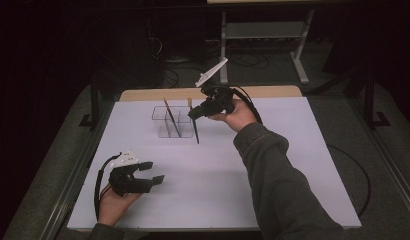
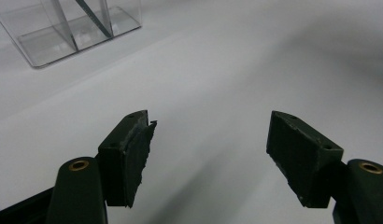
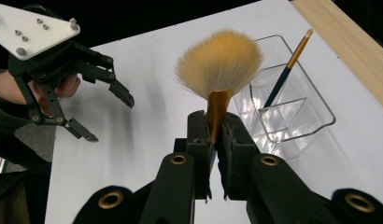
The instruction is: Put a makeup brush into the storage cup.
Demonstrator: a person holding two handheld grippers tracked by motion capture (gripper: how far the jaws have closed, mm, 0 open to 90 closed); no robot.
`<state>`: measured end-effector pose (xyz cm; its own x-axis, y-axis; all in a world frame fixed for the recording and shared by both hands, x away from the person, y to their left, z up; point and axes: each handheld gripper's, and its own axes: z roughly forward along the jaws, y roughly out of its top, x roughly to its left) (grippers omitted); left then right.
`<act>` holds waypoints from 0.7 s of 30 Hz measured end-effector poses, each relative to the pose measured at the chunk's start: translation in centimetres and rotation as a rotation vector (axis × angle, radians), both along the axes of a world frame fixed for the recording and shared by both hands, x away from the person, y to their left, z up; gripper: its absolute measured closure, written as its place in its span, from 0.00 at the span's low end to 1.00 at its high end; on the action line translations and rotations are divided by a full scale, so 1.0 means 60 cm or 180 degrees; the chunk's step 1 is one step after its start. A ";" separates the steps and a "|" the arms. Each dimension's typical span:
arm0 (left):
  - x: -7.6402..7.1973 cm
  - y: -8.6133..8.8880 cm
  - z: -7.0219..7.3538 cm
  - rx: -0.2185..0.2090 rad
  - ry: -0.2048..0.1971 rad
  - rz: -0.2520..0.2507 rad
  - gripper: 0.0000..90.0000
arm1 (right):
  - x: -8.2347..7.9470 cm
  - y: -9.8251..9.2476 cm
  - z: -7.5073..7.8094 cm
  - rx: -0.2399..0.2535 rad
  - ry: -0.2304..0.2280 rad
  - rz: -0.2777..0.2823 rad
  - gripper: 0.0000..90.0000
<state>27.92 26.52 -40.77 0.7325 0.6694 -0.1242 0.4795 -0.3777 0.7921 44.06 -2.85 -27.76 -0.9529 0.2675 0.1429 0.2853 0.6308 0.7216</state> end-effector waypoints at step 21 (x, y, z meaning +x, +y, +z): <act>0.001 0.002 -0.002 -0.0055 -0.0008 0.0009 0.32 | 0.032 0.022 0.023 0.0044 -0.0074 -0.0064 0.92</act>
